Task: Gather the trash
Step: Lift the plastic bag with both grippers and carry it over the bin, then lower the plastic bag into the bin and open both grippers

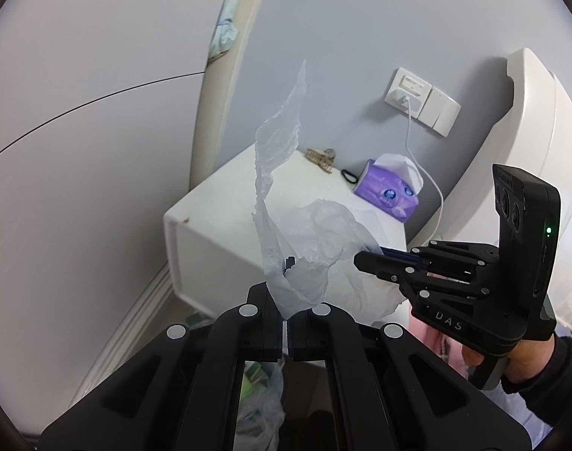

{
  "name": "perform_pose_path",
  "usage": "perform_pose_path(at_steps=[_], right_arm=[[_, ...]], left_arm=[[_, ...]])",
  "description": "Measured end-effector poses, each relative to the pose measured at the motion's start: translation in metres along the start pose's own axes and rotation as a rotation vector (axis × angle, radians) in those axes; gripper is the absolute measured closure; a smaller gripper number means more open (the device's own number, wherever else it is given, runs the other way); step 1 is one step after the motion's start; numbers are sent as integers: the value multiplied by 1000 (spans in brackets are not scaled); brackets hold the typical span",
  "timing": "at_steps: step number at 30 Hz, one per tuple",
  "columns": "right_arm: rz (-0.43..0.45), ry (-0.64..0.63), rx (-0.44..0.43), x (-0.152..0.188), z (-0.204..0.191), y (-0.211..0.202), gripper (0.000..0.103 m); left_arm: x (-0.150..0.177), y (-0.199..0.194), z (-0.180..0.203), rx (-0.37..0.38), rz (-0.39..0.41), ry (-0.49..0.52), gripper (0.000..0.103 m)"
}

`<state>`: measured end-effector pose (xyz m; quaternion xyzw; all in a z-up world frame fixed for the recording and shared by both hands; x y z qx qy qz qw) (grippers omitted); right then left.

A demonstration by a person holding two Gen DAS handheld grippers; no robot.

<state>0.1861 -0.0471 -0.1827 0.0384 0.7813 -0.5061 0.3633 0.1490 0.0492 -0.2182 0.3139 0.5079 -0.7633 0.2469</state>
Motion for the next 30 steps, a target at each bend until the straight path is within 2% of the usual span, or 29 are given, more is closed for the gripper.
perform_pose_path(at_steps=[8, 17, 30], right_arm=[[-56, -47, -43, 25, -38, 12, 95], [-141, -98, -97, 55, -74, 39, 95], [-341, -146, -132, 99, -80, 106, 95]], left_arm=[[30, -20, -17, -31, -18, -27, 103], [74, -22, -41, -70, -85, -57, 103], [130, 30, -71, -85, -232, -123, 103]])
Point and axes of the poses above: each gripper's, at about its wrist camera, not at the fingertips, and y roughly the way its jaws point, z to its right, x to its underside, the point moved 7 cm from there along y, roughly the way its jaws point, and after that the axes turned 3 degrees about -x, right-handed, at the moved point
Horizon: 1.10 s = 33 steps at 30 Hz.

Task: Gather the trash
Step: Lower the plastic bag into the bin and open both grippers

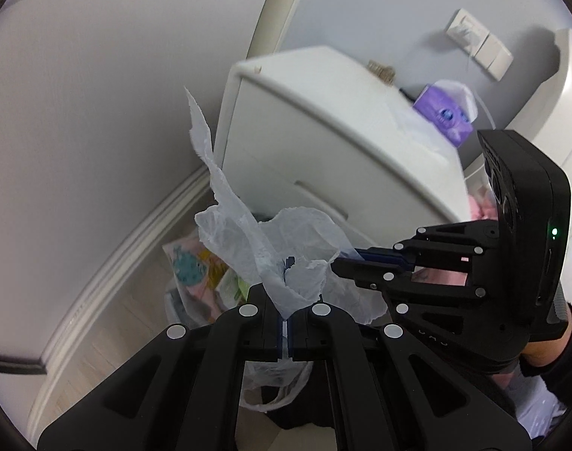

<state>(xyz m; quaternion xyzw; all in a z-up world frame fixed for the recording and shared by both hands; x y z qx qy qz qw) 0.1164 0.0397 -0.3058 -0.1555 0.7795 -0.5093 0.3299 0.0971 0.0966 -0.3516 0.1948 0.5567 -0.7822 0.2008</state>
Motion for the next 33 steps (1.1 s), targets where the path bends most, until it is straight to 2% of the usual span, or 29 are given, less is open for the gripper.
perform_pose_path(at_steps=[14, 27, 33], right_arm=[[-221, -76, -89, 1, 24, 99, 95], [-352, -29, -203, 38, 26, 174, 95], [-361, -21, -240, 41, 21, 196, 95]], left_arm=[[20, 96, -18, 18, -179, -31, 103], [62, 184, -51, 39, -365, -94, 103], [76, 214, -61, 43, -419, -118, 103]])
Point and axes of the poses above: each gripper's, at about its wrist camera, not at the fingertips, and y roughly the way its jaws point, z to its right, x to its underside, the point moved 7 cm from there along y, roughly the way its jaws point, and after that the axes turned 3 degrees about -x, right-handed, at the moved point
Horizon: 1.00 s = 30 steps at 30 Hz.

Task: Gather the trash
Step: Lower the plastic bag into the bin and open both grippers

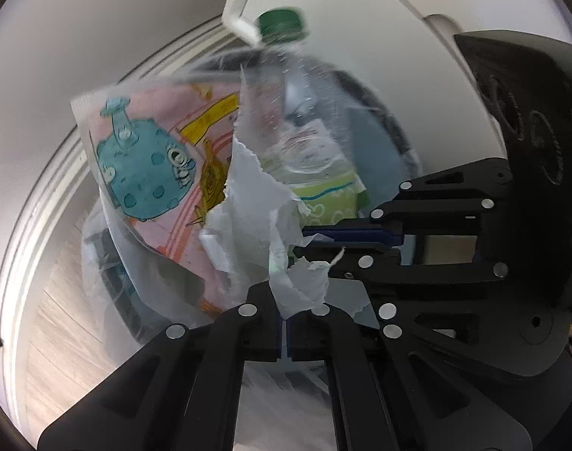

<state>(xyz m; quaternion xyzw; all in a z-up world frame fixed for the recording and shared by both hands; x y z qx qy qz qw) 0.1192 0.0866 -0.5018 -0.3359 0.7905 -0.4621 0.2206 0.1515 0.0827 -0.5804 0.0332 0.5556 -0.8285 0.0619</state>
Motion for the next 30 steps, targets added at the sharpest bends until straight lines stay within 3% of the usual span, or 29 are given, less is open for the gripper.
perform_pose_path(at_steps=[17, 19, 22, 23, 24, 26, 30], right_arm=[[-73, -59, 14, 27, -3, 43, 96], [-71, -82, 22, 30, -5, 43, 95], [-79, -118, 33, 33, -12, 38, 92], [-74, -126, 36, 35, -18, 36, 84], [-69, -130, 29, 36, -23, 33, 70], [-53, -131, 11, 38, -31, 26, 46], [-7, -147, 55, 37, -39, 5, 38]], left_arm=[[2, 41, 16, 5, -46, 9, 102], [6, 42, 13, 12, -45, 6, 99], [15, 30, 8, 73, -36, -24, 81], [15, 22, 6, 65, -12, -24, 65], [15, 15, 5, 62, 8, -27, 52], [15, 4, 7, 67, 35, -30, 47], [18, -17, 8, 40, 80, -17, 42]])
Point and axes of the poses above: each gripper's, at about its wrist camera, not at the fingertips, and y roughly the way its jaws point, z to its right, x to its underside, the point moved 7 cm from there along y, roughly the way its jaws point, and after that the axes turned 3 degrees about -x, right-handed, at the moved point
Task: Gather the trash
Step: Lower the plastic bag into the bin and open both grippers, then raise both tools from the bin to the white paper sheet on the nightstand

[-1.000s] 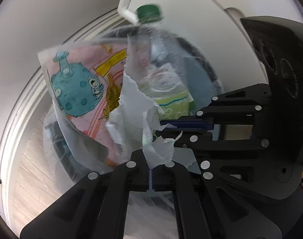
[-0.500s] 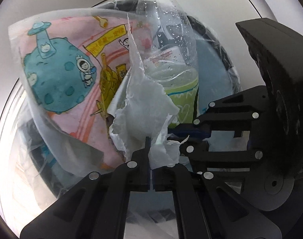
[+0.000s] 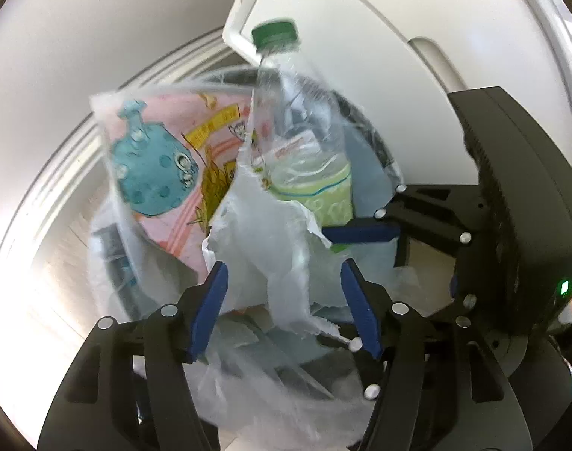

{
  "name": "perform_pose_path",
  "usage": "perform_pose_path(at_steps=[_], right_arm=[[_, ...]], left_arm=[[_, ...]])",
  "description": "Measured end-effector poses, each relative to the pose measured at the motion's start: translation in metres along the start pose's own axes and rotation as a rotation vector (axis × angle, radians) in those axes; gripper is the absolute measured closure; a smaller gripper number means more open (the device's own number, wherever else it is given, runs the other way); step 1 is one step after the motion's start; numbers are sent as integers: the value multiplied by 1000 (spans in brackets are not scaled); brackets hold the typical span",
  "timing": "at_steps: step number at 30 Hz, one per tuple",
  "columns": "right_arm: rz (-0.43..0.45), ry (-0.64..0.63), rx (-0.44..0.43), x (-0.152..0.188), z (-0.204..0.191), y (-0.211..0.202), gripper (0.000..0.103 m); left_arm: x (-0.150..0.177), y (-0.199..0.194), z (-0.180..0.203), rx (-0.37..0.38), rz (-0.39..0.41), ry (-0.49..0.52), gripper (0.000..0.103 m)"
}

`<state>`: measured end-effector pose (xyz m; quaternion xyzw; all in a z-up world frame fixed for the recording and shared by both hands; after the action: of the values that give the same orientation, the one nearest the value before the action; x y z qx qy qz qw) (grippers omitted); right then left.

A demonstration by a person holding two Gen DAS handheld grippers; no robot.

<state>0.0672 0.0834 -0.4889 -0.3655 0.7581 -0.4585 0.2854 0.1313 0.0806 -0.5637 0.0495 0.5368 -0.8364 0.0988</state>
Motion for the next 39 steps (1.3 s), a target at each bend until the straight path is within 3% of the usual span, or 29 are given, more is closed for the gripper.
perform_pose_path(at_steps=[5, 11, 16, 21, 34, 39], right_arm=[[52, -51, 55, 1, -11, -30, 17], [128, -111, 113, 8, -26, -69, 8], [213, -108, 169, 8, -28, -110, 8], [283, -79, 211, 7, -30, -147, 8], [524, 64, 329, 30, -34, -227, 8], [613, 163, 384, 49, -22, -265, 8]], left_arm=[[2, -30, -3, -23, 52, -1, 31], [5, -73, -6, -80, 138, -26, 6], [3, -108, -2, -77, 219, -71, 6], [-1, -131, 6, -89, 265, -54, 6], [-4, -203, 55, -134, 375, 93, 6], [-12, -223, 84, -106, 412, 144, 6]])
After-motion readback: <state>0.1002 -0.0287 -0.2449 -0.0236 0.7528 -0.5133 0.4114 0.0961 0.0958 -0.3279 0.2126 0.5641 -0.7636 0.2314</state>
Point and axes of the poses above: each gripper's, at about its wrist camera, not at the fingertips, and y roughly the way its jaws point, z to its right, x to its underside, the point moved 7 cm from there along y, roughly the way its jaws point, and after that the axes turned 3 degrees about -x, right-handed, at the moved point
